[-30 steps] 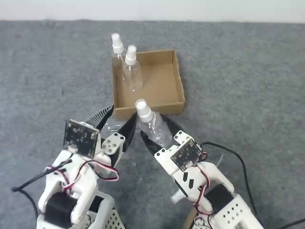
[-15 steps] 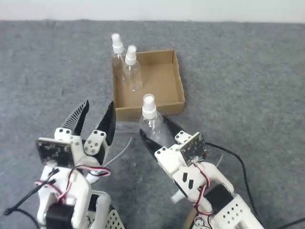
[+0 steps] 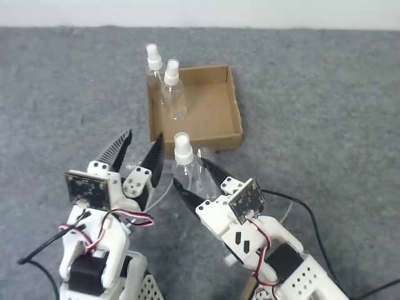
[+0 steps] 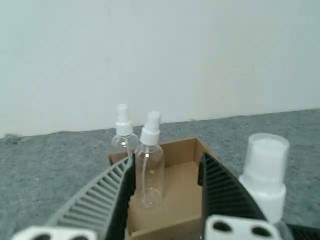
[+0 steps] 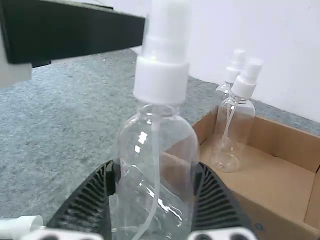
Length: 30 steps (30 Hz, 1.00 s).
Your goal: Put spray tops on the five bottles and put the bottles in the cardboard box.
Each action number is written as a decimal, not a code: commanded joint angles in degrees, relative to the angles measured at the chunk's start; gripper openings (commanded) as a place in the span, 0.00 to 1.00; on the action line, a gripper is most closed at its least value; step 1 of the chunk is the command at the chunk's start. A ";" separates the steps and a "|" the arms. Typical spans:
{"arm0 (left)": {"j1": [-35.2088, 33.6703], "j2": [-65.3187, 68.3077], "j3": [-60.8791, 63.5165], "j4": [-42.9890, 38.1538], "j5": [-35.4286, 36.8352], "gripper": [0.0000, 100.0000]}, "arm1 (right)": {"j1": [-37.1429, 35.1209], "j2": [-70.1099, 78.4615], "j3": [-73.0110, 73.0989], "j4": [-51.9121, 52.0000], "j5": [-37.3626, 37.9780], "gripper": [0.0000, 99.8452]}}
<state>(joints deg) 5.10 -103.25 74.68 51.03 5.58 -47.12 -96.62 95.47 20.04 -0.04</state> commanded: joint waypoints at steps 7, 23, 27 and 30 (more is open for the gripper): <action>6.77 0.44 1.98 -2.29 -2.02 0.19 | -0.66 -1.36 -2.11 -0.66 -0.79 0.01; 14.51 0.44 1.98 1.85 -5.54 0.19 | -0.31 -1.36 -2.02 -0.66 -0.79 0.01; 15.56 0.44 2.24 1.93 -7.56 0.19 | 0.22 -1.36 -2.02 -0.48 -0.79 0.01; 16.79 0.26 1.98 3.52 -7.65 0.19 | 2.42 -1.36 -2.02 -0.57 -0.88 0.01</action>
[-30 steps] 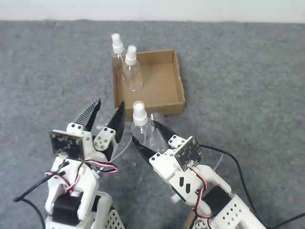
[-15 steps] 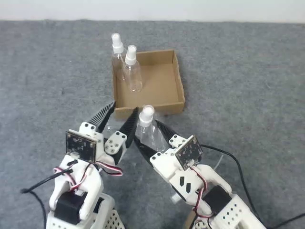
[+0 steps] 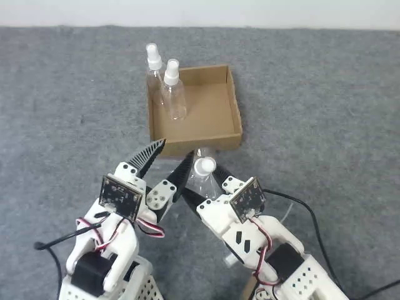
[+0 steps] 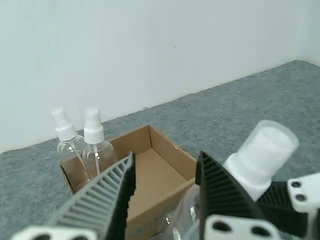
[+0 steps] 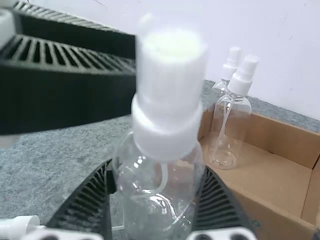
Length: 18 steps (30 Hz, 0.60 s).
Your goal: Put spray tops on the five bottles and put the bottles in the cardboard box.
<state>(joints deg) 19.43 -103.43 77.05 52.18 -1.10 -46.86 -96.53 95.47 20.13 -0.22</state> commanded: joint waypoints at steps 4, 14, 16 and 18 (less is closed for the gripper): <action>2.46 0.35 -0.48 2.46 -0.97 0.19 | 3.38 -1.45 -2.02 -0.48 -0.88 0.01; -6.77 0.26 -5.41 2.37 1.67 0.19 | 3.38 -1.45 -1.58 -0.13 -0.79 0.01; -8.53 0.26 -6.99 2.29 2.46 0.19 | 3.47 -1.45 -1.49 -0.04 -0.88 0.01; -10.46 0.26 -9.27 2.29 2.55 0.19 | 3.47 -1.45 -0.97 -0.04 -0.88 0.01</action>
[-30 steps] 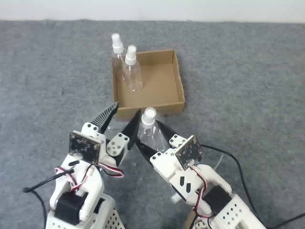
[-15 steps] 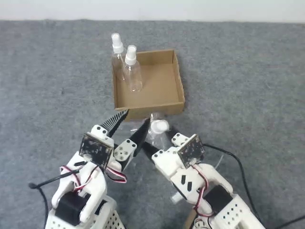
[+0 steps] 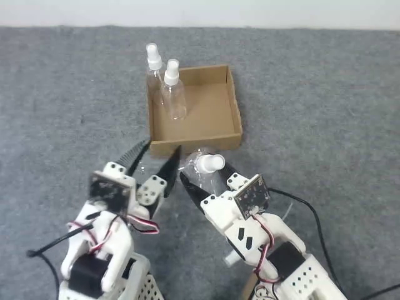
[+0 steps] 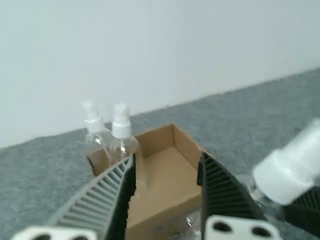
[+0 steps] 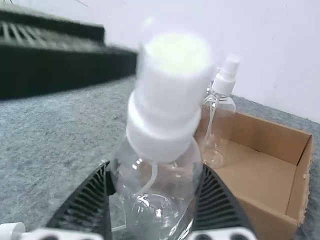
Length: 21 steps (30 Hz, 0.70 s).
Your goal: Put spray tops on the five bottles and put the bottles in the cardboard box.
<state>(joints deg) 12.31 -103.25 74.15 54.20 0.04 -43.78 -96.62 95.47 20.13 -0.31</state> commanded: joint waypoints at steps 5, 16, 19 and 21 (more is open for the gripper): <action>-10.46 0.09 -9.01 0.62 1.41 0.19 | 0.40 -1.36 -0.53 -0.04 -0.70 0.01; -29.36 0.09 2.07 0.35 1.49 0.19 | 0.48 -1.01 -0.35 -0.04 -0.70 0.01; -31.47 0.09 5.85 0.35 1.49 0.19 | 0.48 -1.27 0.44 -0.04 -0.53 0.01; -32.35 0.09 8.13 0.26 1.49 0.19 | 0.48 -1.27 0.44 -0.04 -0.53 0.01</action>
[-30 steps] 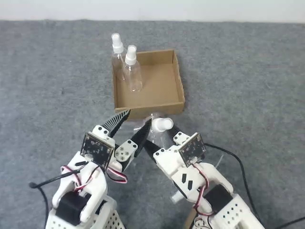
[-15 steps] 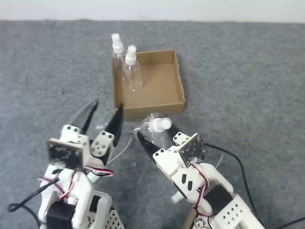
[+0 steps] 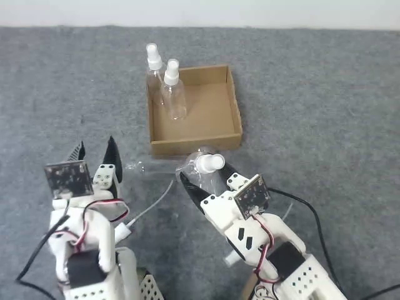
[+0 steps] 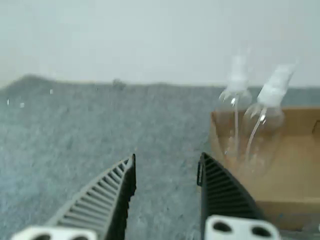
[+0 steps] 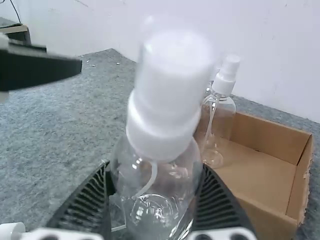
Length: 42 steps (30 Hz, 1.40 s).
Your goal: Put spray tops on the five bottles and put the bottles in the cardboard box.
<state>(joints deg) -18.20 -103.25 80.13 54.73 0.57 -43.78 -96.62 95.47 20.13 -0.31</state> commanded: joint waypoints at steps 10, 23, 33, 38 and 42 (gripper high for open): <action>-2.20 0.09 9.36 -1.76 0.88 0.19 | 5.23 -1.19 -0.70 0.04 -0.62 0.01; -2.20 0.09 11.03 -3.16 0.88 0.19 | 6.64 -0.66 -17.58 13.05 -0.62 0.01; -2.20 0.09 11.03 -3.16 0.88 0.19 | 6.55 16.40 -32.53 10.42 -0.44 0.01; -2.20 0.09 11.12 -3.16 0.79 0.19 | 6.55 31.87 -39.47 3.56 -0.79 0.01; -2.20 0.09 11.12 -3.16 0.70 0.19 | 6.55 44.44 -45.27 -0.57 -0.79 0.01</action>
<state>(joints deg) -20.04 -103.25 92.00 53.32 0.57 -37.71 -64.44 58.90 24.44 -0.40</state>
